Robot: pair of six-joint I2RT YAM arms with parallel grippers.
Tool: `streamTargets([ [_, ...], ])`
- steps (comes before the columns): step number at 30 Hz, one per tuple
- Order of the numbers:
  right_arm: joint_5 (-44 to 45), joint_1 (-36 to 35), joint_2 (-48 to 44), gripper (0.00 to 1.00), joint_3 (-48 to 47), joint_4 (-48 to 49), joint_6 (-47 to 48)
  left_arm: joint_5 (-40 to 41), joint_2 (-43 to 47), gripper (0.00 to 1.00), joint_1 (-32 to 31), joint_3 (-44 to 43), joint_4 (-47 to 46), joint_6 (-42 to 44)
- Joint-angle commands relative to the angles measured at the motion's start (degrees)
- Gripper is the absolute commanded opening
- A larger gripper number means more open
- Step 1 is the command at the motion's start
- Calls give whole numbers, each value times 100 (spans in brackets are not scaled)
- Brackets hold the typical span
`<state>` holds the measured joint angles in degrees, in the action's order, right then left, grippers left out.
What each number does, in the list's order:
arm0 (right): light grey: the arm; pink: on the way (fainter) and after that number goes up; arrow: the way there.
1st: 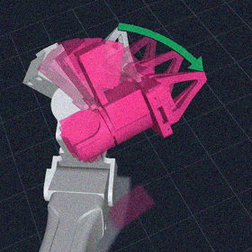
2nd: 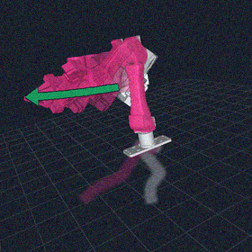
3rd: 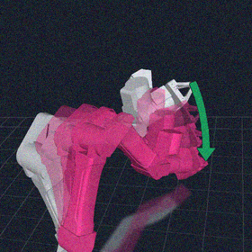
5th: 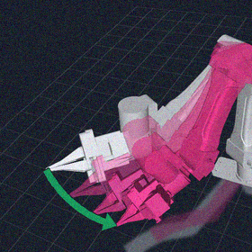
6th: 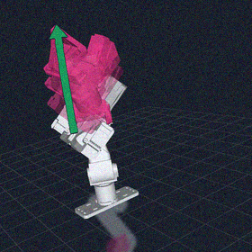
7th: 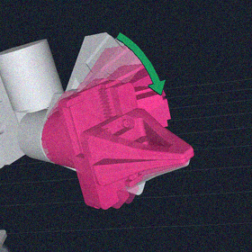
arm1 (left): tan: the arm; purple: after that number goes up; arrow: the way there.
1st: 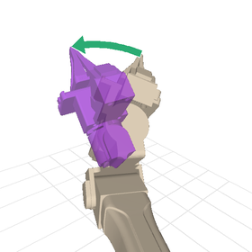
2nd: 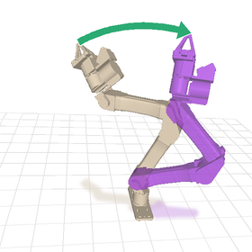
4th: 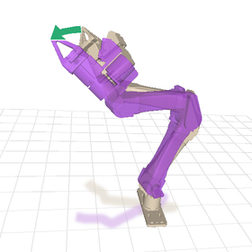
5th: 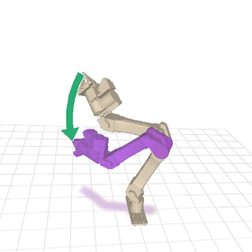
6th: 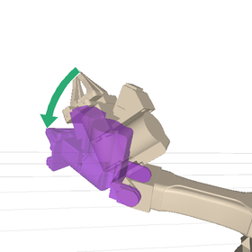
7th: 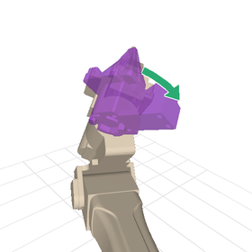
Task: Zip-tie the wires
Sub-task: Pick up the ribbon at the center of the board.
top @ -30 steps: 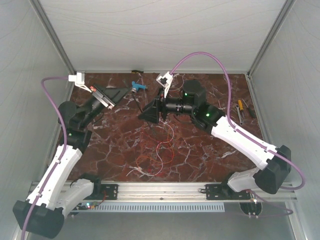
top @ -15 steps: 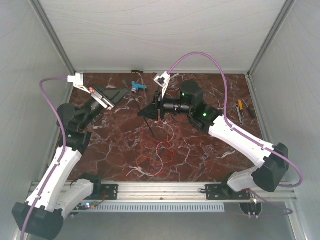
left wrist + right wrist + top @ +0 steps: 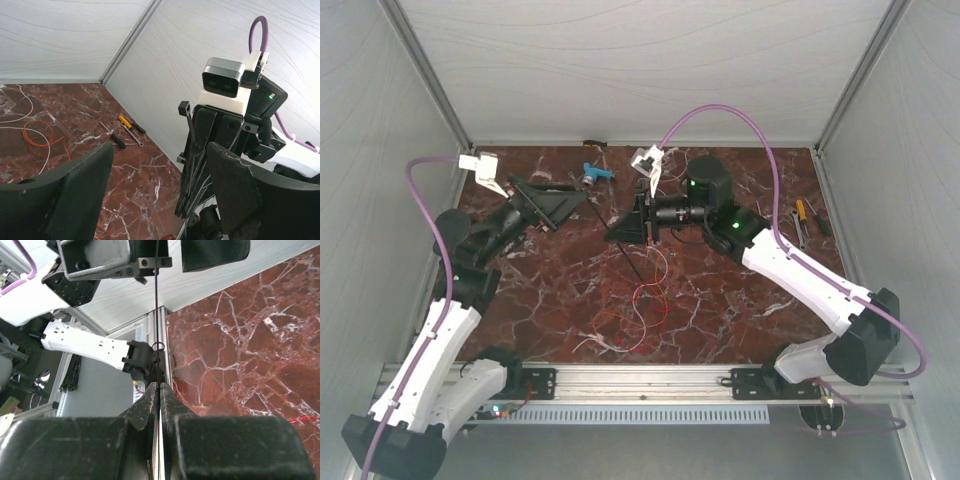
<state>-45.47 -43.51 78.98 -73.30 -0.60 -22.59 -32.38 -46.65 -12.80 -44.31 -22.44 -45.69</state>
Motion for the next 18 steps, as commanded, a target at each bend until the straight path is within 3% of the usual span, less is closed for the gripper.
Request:
streamTargets([
  [1,-818,53,-55,0,-302,-252,131,-284,66,70,-22,40,-400,181],
  [8,-968,50,7,0,-364,-250,109,-740,44,44,-28,-13,-536,167],
  [18,-1151,53,142,0,-453,-157,-17,-1110,119,34,-21,178,-1037,-117],
])
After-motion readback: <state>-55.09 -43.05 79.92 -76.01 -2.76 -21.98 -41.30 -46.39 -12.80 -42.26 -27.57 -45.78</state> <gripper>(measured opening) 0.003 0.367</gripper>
